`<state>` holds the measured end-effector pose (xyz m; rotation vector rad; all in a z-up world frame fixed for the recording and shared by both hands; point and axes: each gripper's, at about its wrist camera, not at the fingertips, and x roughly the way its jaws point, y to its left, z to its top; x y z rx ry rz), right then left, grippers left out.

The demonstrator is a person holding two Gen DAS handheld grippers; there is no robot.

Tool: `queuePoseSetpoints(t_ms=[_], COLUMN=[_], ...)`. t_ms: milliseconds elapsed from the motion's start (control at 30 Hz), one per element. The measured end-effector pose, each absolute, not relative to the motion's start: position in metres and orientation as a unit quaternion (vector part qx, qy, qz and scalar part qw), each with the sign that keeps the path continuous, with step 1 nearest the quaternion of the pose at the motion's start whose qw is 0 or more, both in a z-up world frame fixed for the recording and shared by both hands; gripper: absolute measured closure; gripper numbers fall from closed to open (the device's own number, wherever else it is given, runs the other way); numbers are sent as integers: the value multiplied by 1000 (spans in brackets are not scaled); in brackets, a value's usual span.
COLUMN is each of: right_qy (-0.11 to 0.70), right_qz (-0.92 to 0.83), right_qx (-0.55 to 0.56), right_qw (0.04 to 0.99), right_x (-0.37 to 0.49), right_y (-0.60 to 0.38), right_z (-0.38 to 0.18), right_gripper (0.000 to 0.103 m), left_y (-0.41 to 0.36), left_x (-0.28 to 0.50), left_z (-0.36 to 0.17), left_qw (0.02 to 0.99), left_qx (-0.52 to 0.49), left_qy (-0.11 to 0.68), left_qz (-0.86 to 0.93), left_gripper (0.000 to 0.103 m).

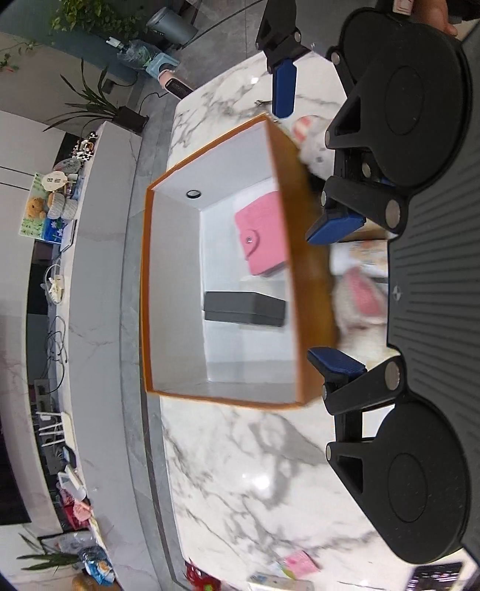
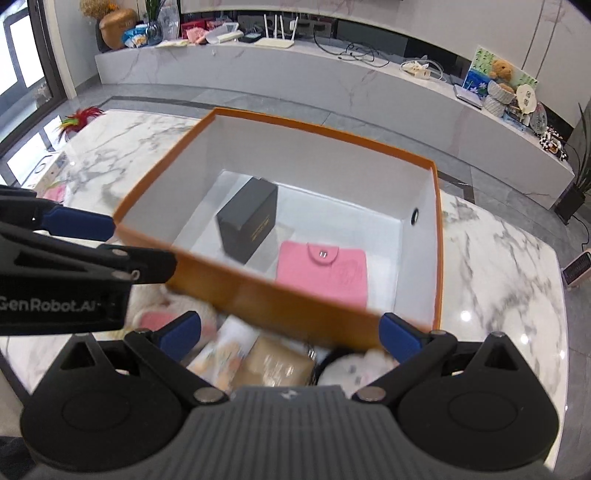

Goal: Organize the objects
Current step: 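Grasp the orange crocheted ball with the left tool while the right tool grasps the sailor bear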

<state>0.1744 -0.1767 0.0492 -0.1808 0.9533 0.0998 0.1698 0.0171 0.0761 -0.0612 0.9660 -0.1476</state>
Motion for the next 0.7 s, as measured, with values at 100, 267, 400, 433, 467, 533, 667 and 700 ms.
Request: queuePoseSetpoints(t_ms=[100, 267, 400, 433, 467, 533, 667, 700], right_qy=[446, 433, 424, 421, 418, 411, 402, 399], right_qz=[44, 38, 32, 28, 24, 14, 9, 5], right_qx=[-89, -78, -42, -33, -25, -12, -7, -10], right_qw=[890, 897, 904, 906, 908, 912, 915, 917], right_x=[144, 101, 72, 68, 65, 60, 58, 58], right_y=[-175, -173, -179, -181, -184, -189, -194, -196], right_z=[46, 27, 7, 3, -2, -10, -20, -20], right_gripper=[1, 1, 1, 1, 1, 1, 1, 1], left_y=[22, 33, 45, 48, 50, 53, 46, 42], left_x=[142, 107, 82, 76, 72, 64, 52, 48], left_z=[71, 48, 25, 19, 13, 4, -6, -9], left_qw=[884, 880, 881, 881, 881, 881, 894, 898], left_qx=[-44, -71, -93, -98, -105, -115, -100, -93], left_qy=[461, 465, 460, 459, 459, 455, 430, 423], left_qz=[-67, -63, -56, -55, -55, -59, -77, -81], left_gripper=[30, 30, 30, 30, 30, 30, 30, 30])
